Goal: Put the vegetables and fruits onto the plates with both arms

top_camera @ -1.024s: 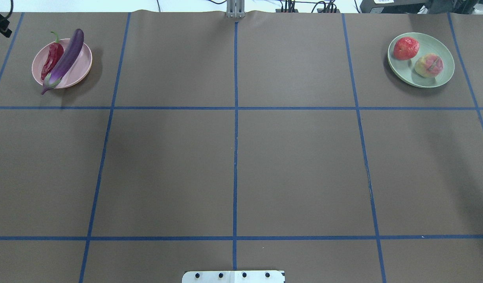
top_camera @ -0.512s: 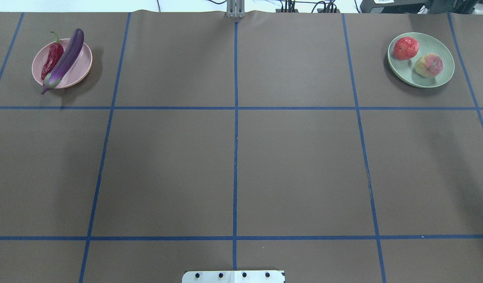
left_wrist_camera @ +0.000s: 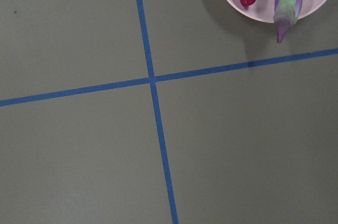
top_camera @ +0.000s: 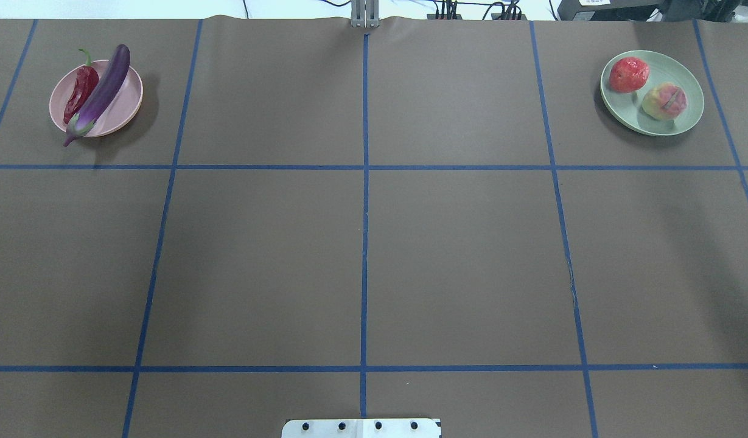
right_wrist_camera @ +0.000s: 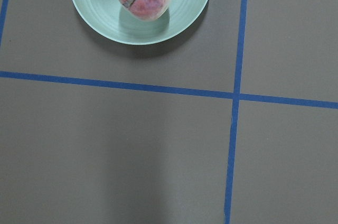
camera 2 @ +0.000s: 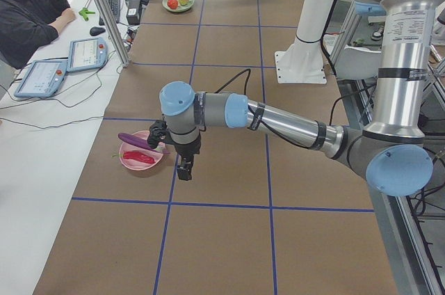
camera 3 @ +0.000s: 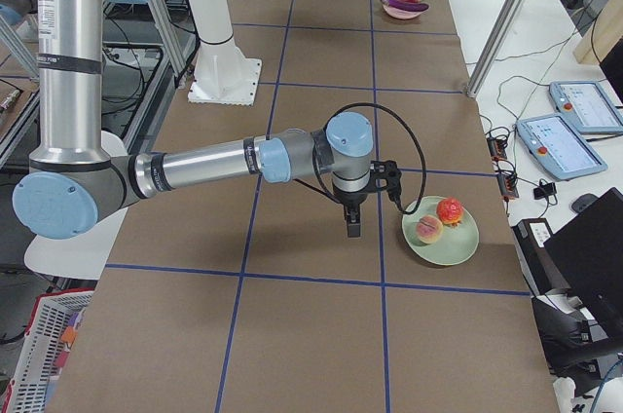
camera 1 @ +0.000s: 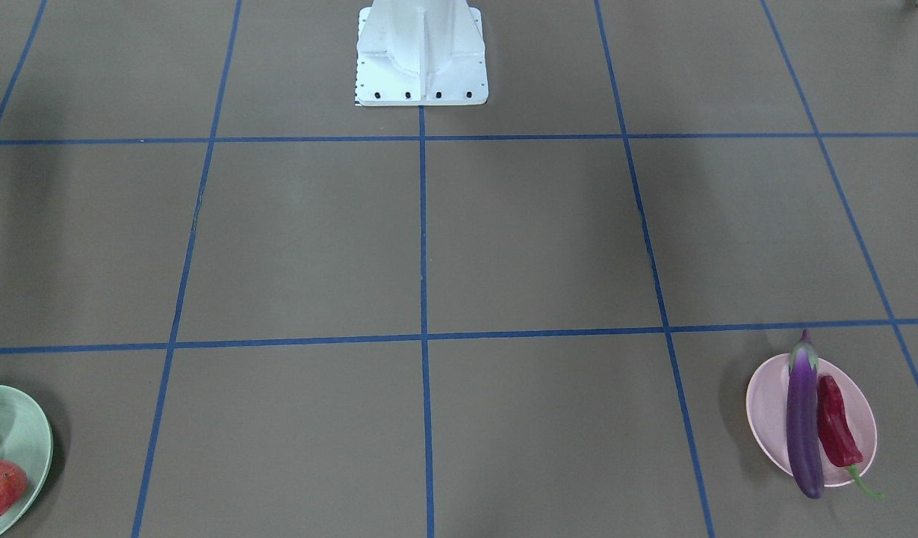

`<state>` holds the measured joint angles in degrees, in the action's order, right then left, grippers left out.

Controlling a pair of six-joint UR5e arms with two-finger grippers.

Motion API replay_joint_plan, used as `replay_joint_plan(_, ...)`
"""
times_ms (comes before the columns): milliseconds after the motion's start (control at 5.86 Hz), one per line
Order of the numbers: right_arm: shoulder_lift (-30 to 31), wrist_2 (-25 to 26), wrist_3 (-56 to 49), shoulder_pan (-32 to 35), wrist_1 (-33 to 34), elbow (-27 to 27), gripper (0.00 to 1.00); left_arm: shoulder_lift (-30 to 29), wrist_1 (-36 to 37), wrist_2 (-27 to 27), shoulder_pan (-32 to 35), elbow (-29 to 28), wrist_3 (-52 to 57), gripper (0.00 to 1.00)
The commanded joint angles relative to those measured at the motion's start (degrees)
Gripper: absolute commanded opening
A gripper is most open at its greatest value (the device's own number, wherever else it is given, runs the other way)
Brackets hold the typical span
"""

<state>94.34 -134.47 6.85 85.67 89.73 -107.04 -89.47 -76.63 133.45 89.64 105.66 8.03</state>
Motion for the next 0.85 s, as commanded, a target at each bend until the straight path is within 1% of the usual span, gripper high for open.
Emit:
replay_joint_plan(0, 0.0, 0.2, -0.1, -0.8, -0.1, -0.4, 1.00, 4.4, -9.8, 0.1, 0.2, 0.2, -5.7, 1.00)
replay_joint_plan(171, 0.0, 0.1, 0.0, -1.1, 0.1, -0.8, 1.00, 5.2, -12.4, 0.2, 0.1, 0.1, -6.6, 1.00)
replay_joint_plan(341, 0.1, 0.7, 0.0, -1.4, 0.3, -0.5, 1.00, 5.4, -12.0, 4.8, 0.3, 0.4, -6.5, 1.00)
replay_joint_plan(512, 0.3, 1.1, -0.1, -1.5, 0.2, -0.5, 1.00, 5.5, -12.2, 5.8, 0.8, 0.9, -6.4, 1.00)
replay_joint_plan(683, 1.1, 1.3, -0.1, -1.3, -0.3, -0.8, 1.00, 5.5, -12.2, 5.3, 0.6, -2.2, -6.4, 1.00)
